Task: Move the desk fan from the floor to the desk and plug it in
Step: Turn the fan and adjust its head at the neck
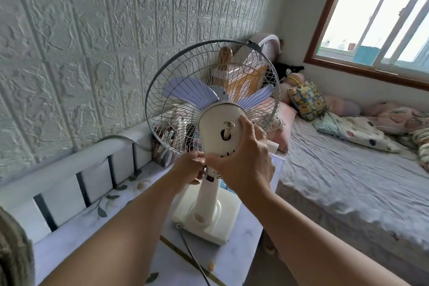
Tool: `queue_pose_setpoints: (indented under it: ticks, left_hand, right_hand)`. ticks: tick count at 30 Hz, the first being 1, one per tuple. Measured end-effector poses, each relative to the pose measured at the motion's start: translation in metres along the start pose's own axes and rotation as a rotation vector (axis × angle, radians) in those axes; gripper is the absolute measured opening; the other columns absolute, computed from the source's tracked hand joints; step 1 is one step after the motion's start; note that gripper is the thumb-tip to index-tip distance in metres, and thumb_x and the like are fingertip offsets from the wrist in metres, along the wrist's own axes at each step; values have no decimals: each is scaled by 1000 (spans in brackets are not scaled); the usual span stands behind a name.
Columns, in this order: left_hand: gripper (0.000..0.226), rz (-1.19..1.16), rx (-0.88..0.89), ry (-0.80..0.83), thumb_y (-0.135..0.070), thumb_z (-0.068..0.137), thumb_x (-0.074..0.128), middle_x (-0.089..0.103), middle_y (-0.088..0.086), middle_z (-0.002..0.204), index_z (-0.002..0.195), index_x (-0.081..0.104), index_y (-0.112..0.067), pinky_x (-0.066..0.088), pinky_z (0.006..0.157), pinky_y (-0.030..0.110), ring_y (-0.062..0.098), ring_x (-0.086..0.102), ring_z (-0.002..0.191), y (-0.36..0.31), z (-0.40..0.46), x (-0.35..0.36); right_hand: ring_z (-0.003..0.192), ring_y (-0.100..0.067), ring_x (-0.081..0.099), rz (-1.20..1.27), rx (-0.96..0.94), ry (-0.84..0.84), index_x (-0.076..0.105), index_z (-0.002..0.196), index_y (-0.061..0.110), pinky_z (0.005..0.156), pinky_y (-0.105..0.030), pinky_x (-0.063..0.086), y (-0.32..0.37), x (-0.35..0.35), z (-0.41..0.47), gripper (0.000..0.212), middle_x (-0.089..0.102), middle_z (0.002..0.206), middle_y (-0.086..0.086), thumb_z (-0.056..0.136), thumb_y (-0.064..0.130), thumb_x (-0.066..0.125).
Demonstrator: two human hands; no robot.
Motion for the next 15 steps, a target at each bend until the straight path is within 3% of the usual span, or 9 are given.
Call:
queue_pose_setpoints:
  ticks: [3,6,8,15]
  left_hand:
    - [35,-83,81,80,8,85,53,64,3,72,78,66,-24,50,62,23,15,58,70,-5,-8,-4]
    - [34,40,164,41,21,76,54,59,2,64,85,69,-8,44,46,7,10,52,58,-12,-13,-5]
    - [36,61,186,22,23,75,54,58,2,62,98,69,0,40,42,5,10,50,55,-14,-14,-4]
    - [43,73,179,208,16,82,57,60,32,108,124,56,5,53,79,23,26,59,93,-7,-6,-5]
  right_hand:
    - [116,-25,48,2,11,3,29,138,36,81,-36,47,0,1,0,103,42,135,2,47,54,74]
    - [113,-25,49,-3,6,-8,29,137,37,76,-32,44,1,1,0,102,43,132,3,47,54,73]
    - [114,-25,48,-2,11,-13,28,138,36,77,-33,44,0,1,0,103,42,133,3,47,54,73]
    - [116,-26,47,-5,12,-20,28,139,35,79,-36,45,1,1,0,104,42,135,3,47,55,73]
Point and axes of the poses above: each hand's wrist, its own z-axis towards the middle knuckle, its own x-axis out of the palm, y = z × x, the point moved 7 cm from there along z, towards the middle knuckle
